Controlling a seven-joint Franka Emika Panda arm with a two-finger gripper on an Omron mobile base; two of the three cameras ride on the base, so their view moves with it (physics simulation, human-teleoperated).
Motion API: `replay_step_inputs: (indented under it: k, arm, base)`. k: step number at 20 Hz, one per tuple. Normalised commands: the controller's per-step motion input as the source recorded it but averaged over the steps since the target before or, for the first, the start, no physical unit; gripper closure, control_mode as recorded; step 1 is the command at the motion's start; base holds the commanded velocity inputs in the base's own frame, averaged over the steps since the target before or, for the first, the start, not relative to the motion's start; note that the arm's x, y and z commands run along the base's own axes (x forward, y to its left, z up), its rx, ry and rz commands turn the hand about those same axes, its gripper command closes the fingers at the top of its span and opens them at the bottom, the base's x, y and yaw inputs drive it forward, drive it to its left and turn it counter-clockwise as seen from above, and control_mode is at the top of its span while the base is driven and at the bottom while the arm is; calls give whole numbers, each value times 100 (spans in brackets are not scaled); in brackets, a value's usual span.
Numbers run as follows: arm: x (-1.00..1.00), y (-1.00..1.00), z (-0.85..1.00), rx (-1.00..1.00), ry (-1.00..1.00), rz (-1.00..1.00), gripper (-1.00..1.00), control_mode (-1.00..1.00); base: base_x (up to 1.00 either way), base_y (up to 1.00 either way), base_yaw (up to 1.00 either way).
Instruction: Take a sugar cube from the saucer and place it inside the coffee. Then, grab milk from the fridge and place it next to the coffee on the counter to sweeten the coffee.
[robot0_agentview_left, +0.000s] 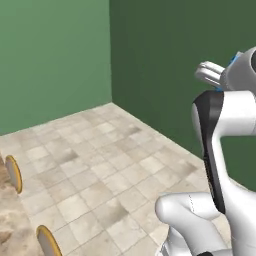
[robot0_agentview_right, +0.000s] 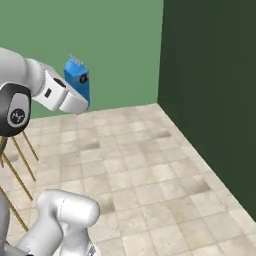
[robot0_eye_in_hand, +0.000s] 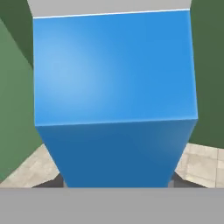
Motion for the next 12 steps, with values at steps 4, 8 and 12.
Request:
replay_step_inputs:
  k: [4,8,12]
  arm:
    - [0,0,0,0,0,0,100,100]
    - [0,0,0,0,0,0,100,100]
    - [0,0,0,0,0,0,100,100]
  base:
    - [70,-1,86]
    - [90,-12,78]
    - [100,-36,66]
